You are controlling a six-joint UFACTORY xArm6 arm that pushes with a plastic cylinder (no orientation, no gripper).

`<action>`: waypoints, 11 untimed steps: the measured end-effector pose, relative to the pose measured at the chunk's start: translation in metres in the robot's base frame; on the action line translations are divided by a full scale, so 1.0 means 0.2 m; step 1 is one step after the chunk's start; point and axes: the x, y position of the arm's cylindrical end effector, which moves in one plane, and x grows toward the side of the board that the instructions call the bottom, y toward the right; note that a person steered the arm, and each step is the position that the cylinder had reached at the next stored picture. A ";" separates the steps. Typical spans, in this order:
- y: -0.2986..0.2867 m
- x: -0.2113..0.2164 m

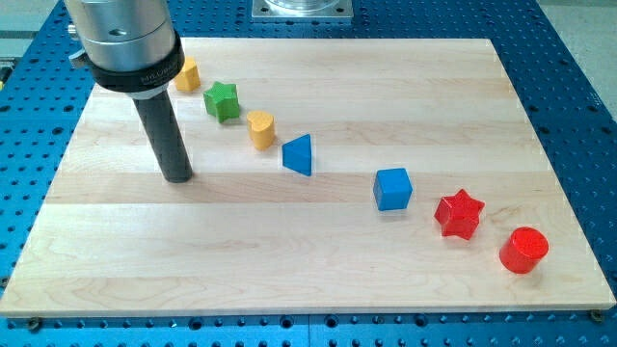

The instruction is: Move blue blocks to the bottom left corner of the board

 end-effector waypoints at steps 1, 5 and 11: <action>0.00 -0.01; 0.16 0.01; 0.26 0.28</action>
